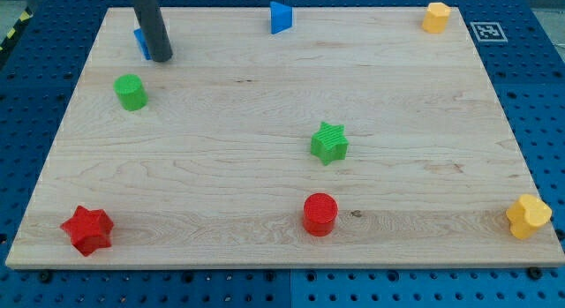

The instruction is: Move the blue cube to the top left

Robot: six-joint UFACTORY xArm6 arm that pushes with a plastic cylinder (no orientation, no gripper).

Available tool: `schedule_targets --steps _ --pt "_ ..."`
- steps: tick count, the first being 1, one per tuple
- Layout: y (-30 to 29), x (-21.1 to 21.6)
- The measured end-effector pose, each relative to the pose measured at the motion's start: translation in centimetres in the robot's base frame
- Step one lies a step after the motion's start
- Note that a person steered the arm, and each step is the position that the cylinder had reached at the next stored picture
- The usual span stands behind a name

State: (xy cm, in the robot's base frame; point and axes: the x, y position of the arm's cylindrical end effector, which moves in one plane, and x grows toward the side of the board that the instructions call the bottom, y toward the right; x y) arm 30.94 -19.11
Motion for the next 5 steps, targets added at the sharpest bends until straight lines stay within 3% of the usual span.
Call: schedule_targets --steps 5 --pt "-5.1 -5.0"
